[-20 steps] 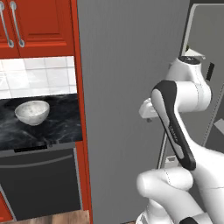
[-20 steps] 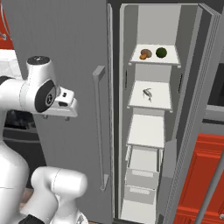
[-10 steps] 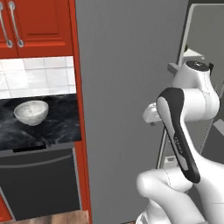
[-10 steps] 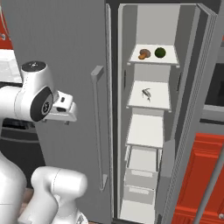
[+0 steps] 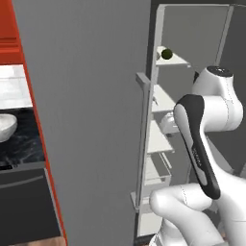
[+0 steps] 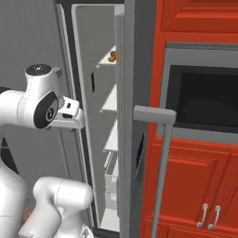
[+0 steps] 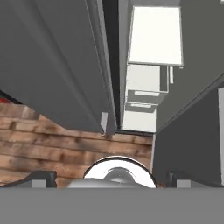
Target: Take the fish, mushroom, and lime from the freezer and place them in the bowl on the counter.
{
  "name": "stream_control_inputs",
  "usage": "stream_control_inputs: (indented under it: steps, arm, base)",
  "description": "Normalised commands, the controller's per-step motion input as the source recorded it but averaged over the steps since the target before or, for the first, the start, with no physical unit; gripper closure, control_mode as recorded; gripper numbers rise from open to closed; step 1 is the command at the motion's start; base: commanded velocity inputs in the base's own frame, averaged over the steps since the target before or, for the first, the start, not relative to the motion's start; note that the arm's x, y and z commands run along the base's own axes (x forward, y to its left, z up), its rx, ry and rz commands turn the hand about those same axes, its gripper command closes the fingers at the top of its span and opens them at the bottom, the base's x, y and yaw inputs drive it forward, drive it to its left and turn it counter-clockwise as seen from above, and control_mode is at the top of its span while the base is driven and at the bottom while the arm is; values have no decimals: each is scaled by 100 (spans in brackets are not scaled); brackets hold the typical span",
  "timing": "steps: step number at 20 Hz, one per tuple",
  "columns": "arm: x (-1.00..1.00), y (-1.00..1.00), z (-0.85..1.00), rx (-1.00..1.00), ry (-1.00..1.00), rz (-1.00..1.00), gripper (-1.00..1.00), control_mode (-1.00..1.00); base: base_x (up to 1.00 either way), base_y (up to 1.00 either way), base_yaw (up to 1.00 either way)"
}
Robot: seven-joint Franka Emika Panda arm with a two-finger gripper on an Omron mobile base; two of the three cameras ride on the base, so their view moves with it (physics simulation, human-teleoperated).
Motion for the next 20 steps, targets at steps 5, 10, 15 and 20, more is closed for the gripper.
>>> stream_control_inputs:
  steps: [5,10,15,20]
  arm:
    - [0,0,0,0,0,0,-100,100]
    - [0,0,0,0,0,0,-100,100]
    - [0,0,0,0,0,0,-100,100]
    - [0,-9,5,0,0,0,-100,-100]
  base:
    - [91,-15,-1]
    - [100,0,-1]
    - [100,-1,0]
    - [45,-30,0]
